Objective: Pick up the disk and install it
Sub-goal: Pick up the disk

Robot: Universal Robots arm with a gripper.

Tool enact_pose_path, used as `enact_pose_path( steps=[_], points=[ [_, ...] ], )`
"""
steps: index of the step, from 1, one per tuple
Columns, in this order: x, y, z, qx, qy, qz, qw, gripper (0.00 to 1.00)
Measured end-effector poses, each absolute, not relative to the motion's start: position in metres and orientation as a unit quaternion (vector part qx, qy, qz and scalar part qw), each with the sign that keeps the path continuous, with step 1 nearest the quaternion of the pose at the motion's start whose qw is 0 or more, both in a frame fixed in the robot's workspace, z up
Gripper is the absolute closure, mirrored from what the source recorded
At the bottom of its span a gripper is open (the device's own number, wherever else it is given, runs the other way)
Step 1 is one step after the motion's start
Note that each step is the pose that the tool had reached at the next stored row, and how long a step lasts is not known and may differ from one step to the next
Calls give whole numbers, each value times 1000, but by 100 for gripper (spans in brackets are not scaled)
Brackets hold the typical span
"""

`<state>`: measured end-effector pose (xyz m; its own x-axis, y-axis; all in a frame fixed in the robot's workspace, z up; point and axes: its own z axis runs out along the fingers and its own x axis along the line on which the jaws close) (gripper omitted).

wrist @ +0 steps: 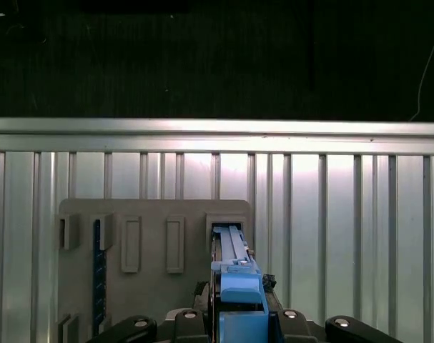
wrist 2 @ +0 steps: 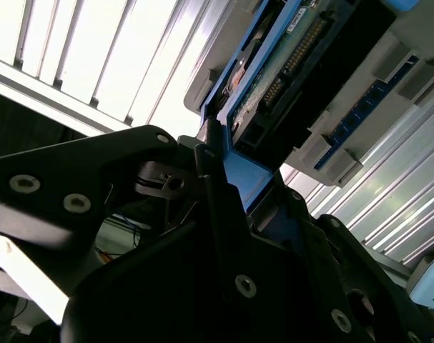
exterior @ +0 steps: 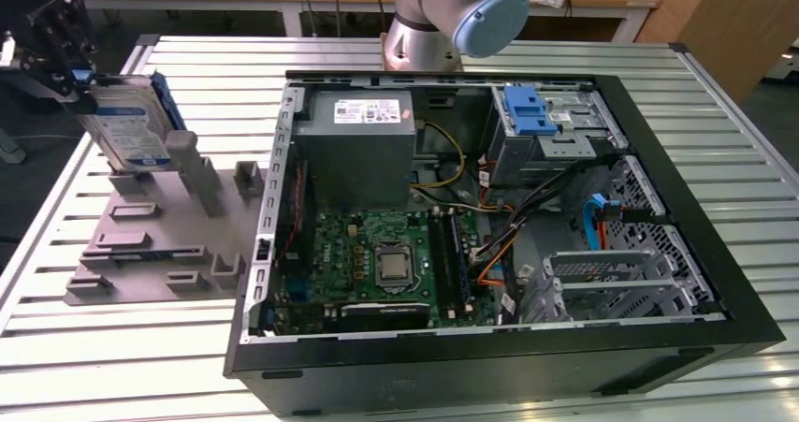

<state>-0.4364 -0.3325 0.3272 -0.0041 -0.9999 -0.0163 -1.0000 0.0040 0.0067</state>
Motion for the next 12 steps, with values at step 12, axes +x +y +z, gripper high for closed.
enact_pose_path(
  steps=[12],
  points=[
    [-436, -332, 334, -706, 708, 8, 4, 64]
  ],
)
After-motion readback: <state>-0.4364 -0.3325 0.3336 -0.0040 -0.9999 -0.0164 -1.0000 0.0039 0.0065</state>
